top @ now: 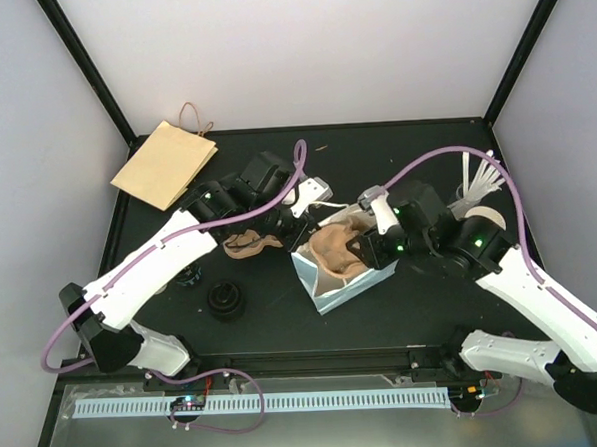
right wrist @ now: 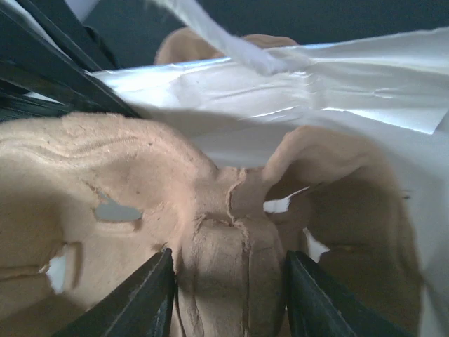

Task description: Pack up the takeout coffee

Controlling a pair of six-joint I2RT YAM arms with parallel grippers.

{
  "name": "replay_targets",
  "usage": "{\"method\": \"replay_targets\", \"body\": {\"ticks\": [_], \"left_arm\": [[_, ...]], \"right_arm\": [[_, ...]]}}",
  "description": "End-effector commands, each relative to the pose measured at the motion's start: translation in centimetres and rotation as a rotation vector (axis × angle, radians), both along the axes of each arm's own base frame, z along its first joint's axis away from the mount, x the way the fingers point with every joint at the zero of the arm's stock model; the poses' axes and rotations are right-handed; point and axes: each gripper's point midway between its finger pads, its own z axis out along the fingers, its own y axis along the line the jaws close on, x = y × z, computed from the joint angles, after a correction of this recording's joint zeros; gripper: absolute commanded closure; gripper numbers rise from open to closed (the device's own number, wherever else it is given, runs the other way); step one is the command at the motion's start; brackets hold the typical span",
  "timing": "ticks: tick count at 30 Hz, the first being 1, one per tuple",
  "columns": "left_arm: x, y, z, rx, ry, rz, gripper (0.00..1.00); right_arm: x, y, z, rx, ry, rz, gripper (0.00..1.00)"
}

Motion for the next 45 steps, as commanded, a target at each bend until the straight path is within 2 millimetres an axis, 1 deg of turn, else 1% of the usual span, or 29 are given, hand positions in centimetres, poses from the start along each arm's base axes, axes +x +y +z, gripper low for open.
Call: {"method": "replay_targets", "body": {"ticks": [1, 8, 10, 12, 15, 21, 25, 34, 35, 38, 40, 42, 43, 45], "left_arm": [[0.1, -0.3, 1.2, -0.009, 0.038, 0.009, 0.99], [0.3, -0.2, 0.0, 0.049, 0.095, 0.014, 0.99], [0.3, -0.2, -0.1, 0.054, 0.100, 0.017, 0.98], [0.1, -0.1, -0.2, 0.057, 0.111, 0.017, 0.99], [-0.1, -0.1, -0.4, 0.062, 0.129, 0.016, 0.98], [-0.6, -0.3, -0.6, 0.045, 0.163, 0.008, 0.98], [-0.7, -0.4, -0.7, 0.038, 0.171, 0.007, 0.98], [-0.7, -0.3, 0.1, 0.016, 0.143, 0.005, 0.98], [-0.6, -0.2, 0.2, 0.017, 0.136, 0.008, 0.98], [0.1, 0.3, -0.2, 0.051, 0.103, 0.048, 0.98], [0.7, 0.9, -0.6, 0.084, 0.080, 0.077, 0.98], [1.1, 1.2, -0.7, 0.102, 0.062, 0.096, 0.98], [1.2, 1.3, -0.6, 0.106, 0.055, 0.100, 0.98], [1.2, 1.4, 0.0, 0.098, 0.034, 0.096, 0.98]], "right_arm": [[1.0, -1.0, -0.4, -0.136, -0.094, -0.069, 0.54], [1.0, -1.5, -3.6, -0.398, -0.147, -0.115, 0.52], [1.4, -2.0, -4.1, -0.453, -0.162, -0.154, 0.52], [1.8, -2.5, -4.2, -0.471, -0.173, -0.194, 0.52], [2.1, -2.5, -3.6, -0.429, -0.195, -0.226, 0.52], [2.5, -2.0, -0.8, -0.286, -0.255, -0.267, 0.52], [2.6, -1.6, 0.6, -0.210, -0.291, -0.268, 0.52], [2.0, -1.5, 1.4, -0.118, -0.319, -0.237, 0.52], [1.8, -1.3, 1.6, -0.101, -0.322, -0.219, 0.52], [0.4, -0.3, 2.6, -0.021, -0.311, -0.130, 0.42], [-0.8, 0.4, 3.4, 0.029, -0.302, -0.048, 0.38], [-2.7, 1.1, 3.8, 0.082, -0.287, 0.064, 0.37], [-3.7, 1.5, 3.9, 0.107, -0.277, 0.123, 0.34], [-5.5, 1.9, 4.0, 0.149, -0.247, 0.217, 0.32]]}}
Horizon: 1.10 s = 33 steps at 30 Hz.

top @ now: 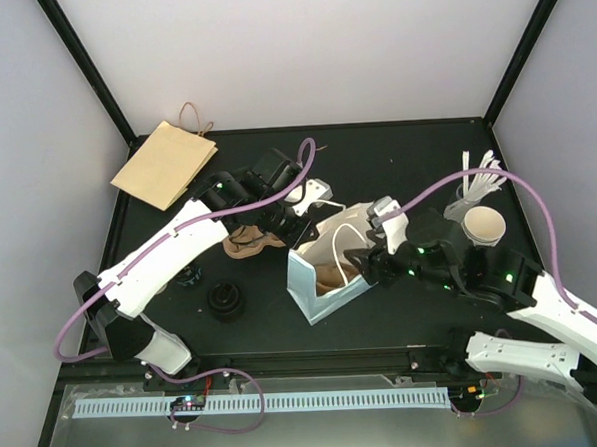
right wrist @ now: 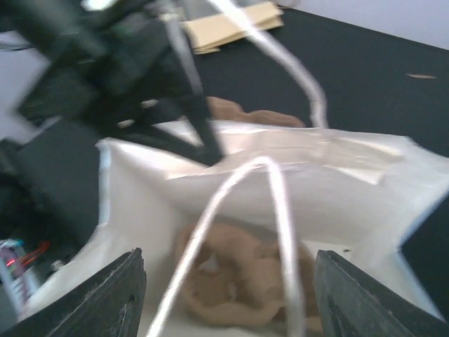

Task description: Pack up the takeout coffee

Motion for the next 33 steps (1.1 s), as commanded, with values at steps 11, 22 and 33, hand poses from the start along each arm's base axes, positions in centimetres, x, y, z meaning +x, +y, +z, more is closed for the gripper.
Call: {"method": "replay_targets", "body": {"ticks": [11, 22, 33], "left_arm": [[0.0, 1.1, 4.3, -0.022, -0.211, -0.025, 0.98], [-0.5, 0.8, 3.5, 0.027, -0.235, -0.040, 0.99], [0.1, 0.9, 4.2, 0.024, -0.271, -0.018, 0.98]], "right_arm": [[-2.2, -3.2, 5.3, 0.181, -0.005, -0.026, 0.39], [0.3, -1.2, 4.1, -0.045, -0.036, -0.028, 0.99], [-3.5, 4.4, -1.1, -0.121, 0.177, 0.315, 0.99]]}}
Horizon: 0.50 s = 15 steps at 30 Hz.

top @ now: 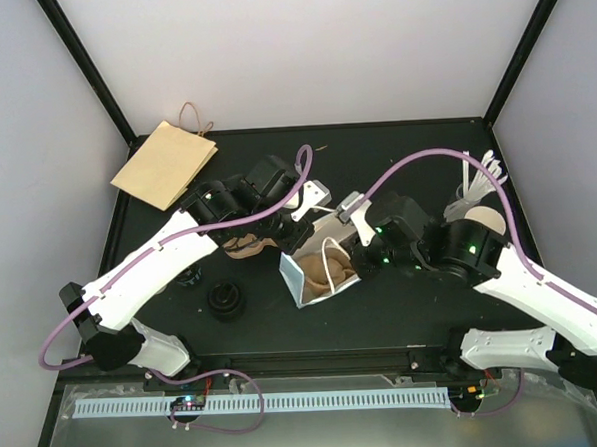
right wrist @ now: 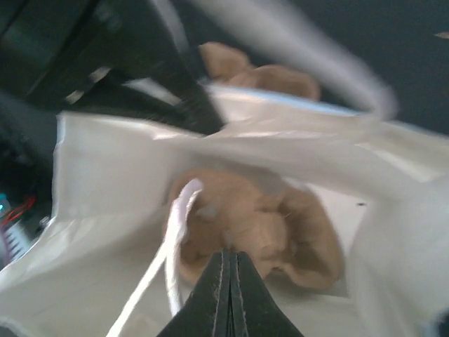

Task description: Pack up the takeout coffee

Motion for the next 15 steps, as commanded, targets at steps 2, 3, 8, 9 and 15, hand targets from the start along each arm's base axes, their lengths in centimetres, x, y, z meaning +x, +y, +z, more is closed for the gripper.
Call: {"method": "replay_targets", "body": {"ticks": [2, 3, 8, 9, 15], "left_arm": [[0.7, -0.3, 2.3, -0.036, -0.080, 0.002, 0.98], [0.8, -0.3, 2.4, -0.033, -0.091, 0.002, 0.98], [1.7, 0.0, 3.0, -0.014, -0.151, 0.010, 0.98], [1.9, 0.0, 3.2, -0.010, -0.164, 0.012, 0.99], [2.9, 0.4, 4.2, -0.001, -0.216, 0.044, 0.98]], "right_arm": [[-5.7, 2.9, -1.0, 0.092, 0.167, 0.334, 0.99], [-6.8, 3.2, -1.0, 0.122, 0.193, 0.386, 0.99], [-9.1, 3.0, -2.7, 0.133, 0.294, 0.469, 0.99], [-9.3, 2.8, -3.2, 0.117, 0.309, 0.463, 0.99], [-8.5, 1.3, -6.7, -0.001, 0.356, 0.363, 0.99]]}}
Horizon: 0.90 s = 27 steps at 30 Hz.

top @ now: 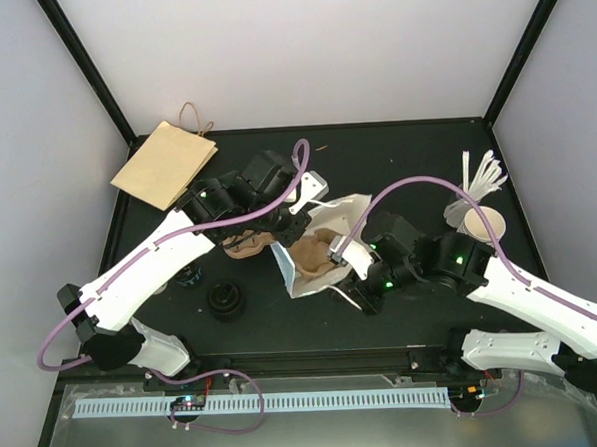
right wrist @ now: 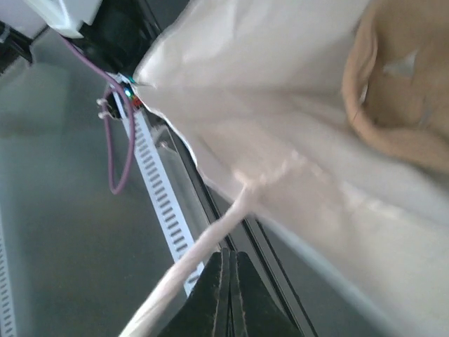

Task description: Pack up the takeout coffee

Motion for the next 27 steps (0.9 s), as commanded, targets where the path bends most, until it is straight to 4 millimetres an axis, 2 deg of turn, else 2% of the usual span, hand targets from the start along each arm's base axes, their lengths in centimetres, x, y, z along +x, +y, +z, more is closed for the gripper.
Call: {"method": "replay_targets", "body": {"ticks": [1, 3, 9, 16, 20, 23, 27], "left_arm": [[1.1, -0.4, 3.1, -0.040, -0.102, 0.009, 0.99], [1.0, -0.5, 3.5, -0.052, -0.104, 0.003, 0.99], [1.2, -0.3, 3.2, -0.039, -0.108, 0.012, 0.98], [1.8, -0.7, 4.2, -0.086, -0.126, 0.044, 0.98], [1.2, -1.9, 4.9, -0.150, -0.111, -0.008, 0.98], [0.4, -2.9, 4.6, -0.180, -0.087, -0.069, 0.98], [0.4, -3.2, 3.8, -0.181, -0.081, -0.078, 0.98]], "right_arm": [[0.3, -1.5, -2.4, -0.109, 0.015, -0.049, 0.99], [0.9, -2.2, -3.4, -0.155, 0.002, -0.089, 0.99], [0.4, -2.7, -4.4, -0.119, 0.034, -0.128, 0.99], [2.2, -5.3, -8.6, -0.232, 0.018, -0.325, 0.99], [3.7, -5.6, -9.5, -0.176, -0.012, -0.450, 0.99], [4.7, -6.0, -9.3, -0.142, -0.023, -0.543, 0.98], [4.5, -5.2, -10.3, -0.073, 0.037, -0.585, 0.98]]}}
